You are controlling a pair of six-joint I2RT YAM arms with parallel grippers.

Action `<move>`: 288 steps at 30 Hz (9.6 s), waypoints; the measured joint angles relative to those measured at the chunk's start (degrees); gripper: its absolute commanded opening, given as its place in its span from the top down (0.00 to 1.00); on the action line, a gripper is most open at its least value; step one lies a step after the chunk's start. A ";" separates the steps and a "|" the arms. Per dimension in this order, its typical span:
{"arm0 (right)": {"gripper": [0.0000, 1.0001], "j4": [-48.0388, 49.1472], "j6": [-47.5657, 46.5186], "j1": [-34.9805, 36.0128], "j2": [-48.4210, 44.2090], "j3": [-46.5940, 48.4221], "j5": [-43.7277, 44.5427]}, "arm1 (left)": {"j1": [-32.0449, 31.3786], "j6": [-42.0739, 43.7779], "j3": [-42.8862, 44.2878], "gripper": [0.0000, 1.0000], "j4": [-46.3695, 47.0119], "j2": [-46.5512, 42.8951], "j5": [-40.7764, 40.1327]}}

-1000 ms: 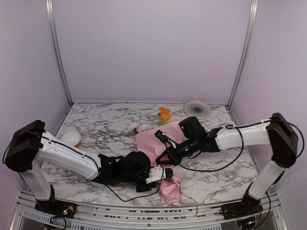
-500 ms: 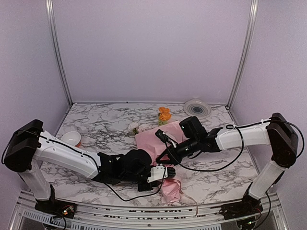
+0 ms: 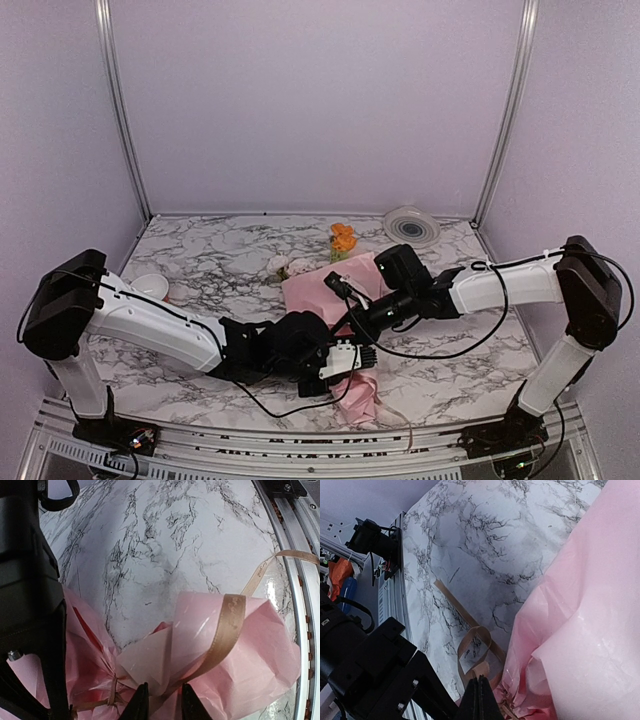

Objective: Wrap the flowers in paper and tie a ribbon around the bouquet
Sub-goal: Cross the half-tied ribbon over the folded bouquet.

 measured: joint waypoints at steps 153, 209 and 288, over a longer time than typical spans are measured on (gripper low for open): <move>1.00 0.42 -0.24 -1.66 0.00 -0.90 -1.79 | 7.48 -17.16 -9.29 1.00 7.61 -6.82 5.27; 0.92 -5.57 -0.79 -6.64 -1.38 3.28 -2.75 | 11.72 -31.10 -0.98 0.95 0.52 0.42 5.20; 0.80 1.46 2.38 0.00 4.57 -1.81 -0.81 | 11.98 -35.63 -6.73 1.00 3.04 -2.01 3.45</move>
